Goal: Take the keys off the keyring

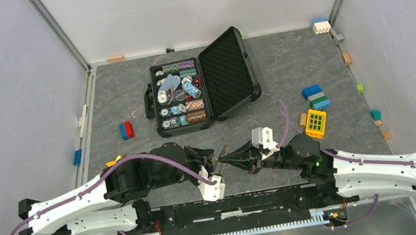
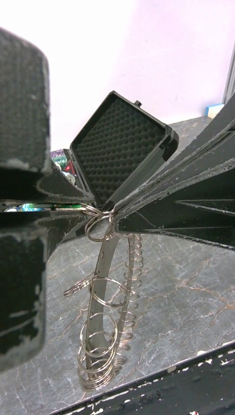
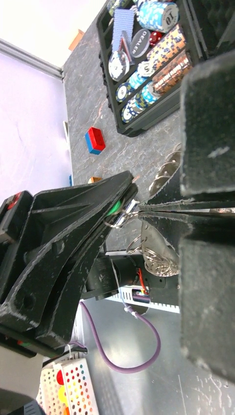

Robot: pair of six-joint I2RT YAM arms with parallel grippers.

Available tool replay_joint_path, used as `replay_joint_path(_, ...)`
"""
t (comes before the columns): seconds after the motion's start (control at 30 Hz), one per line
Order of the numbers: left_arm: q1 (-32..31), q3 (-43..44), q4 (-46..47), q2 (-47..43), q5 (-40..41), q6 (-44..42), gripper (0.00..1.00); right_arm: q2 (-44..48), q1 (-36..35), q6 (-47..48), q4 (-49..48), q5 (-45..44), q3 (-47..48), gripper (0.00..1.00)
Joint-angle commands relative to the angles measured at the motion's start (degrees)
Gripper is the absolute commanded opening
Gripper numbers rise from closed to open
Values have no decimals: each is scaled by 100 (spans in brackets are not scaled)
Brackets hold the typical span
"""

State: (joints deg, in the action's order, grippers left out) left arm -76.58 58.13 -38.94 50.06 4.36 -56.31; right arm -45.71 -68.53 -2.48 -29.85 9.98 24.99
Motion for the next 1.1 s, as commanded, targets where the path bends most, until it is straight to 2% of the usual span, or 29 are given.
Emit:
replay_joint_path(0.0,23,-51,267,-198,-47,-138,2,222,29,-476,-836,-617,-420,0)
replay_joint_path(0.23,57,-126,373,-260,-44,-124,2,427,24,-928,-1915,-718,-1037,0)
replay_joint_path(0.4,64,-144,387,-268,-93,-117,2,432,24,-802,-1869,-493,-1027,0)
replay_joint_path(0.43,65,-144,392,-260,-98,-117,2,431,24,-711,-1790,-420,-991,2)
replay_joint_path(0.57,77,-183,433,-261,-94,-120,2,369,24,-325,-1402,56,-673,30)
replay_joint_path(0.6,80,-195,443,-265,-108,-125,2,341,24,-221,-1297,164,-588,32)
replay_joint_path(0.77,92,-214,449,-239,-137,-104,2,56,24,111,-798,593,-122,41)
replay_joint_path(1.07,108,-214,449,-243,-152,-115,2,-336,29,199,-599,594,155,46)
